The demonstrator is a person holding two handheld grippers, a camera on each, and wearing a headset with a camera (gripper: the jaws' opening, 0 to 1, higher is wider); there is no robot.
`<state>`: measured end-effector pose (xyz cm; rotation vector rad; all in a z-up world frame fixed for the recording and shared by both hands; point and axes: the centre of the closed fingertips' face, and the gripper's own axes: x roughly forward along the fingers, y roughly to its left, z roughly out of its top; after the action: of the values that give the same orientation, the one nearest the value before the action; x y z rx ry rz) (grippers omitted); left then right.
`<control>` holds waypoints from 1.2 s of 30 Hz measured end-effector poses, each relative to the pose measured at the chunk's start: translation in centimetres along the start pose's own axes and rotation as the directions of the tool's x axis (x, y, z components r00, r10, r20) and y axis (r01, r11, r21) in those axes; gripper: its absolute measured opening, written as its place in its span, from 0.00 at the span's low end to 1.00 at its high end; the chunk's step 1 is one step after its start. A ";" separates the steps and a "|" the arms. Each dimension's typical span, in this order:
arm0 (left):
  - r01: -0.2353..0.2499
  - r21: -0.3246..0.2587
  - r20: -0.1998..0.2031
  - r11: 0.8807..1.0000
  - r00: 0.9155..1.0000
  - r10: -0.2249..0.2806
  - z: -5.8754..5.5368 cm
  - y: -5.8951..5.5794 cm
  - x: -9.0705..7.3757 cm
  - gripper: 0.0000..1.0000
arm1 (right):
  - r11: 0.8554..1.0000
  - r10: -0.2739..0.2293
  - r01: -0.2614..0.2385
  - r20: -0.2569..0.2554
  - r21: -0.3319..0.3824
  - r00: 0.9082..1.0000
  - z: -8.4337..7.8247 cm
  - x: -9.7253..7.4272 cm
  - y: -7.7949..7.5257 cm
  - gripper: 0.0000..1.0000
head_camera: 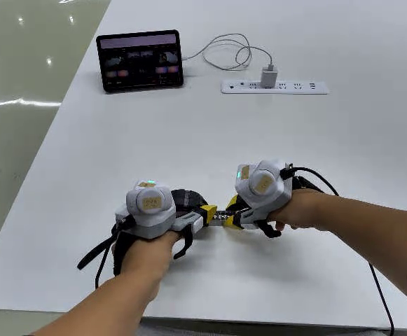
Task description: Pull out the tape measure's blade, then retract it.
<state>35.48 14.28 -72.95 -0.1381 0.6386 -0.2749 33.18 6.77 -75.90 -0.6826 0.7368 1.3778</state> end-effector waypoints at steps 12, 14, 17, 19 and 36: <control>0.014 -0.013 0.016 1.000 1.000 -0.014 0.1 0.0 -0.1 0.62 | 1.000 -0.009 0.009 0.033 0.022 0.999 -0.4 -0.3 0.1 0.10; 0.012 -0.014 0.017 1.000 1.000 -0.012 0.0 0.0 -0.1 0.62 | 0.999 -0.013 0.012 0.032 0.034 0.999 -0.3 -0.2 0.0 0.10; 0.011 -0.011 0.019 1.000 1.000 -0.011 0.1 0.1 -0.1 0.62 | 0.999 -0.014 0.013 0.027 0.034 1.000 -0.3 -0.2 0.1 0.09; 0.012 -0.006 0.022 1.000 1.000 -0.012 0.1 0.1 0.0 0.63 | 0.999 -0.012 0.010 0.027 0.048 1.000 -0.3 -0.3 0.1 0.10; -0.155 0.046 -0.022 0.987 0.988 0.156 -0.2 0.2 -0.8 0.62 | 0.997 -0.029 0.027 0.018 0.067 0.999 -0.3 -0.2 0.1 0.11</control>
<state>34.80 14.71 -72.72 -0.0416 0.6648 -0.1406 33.05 6.41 -75.90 -0.6250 0.7523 1.3269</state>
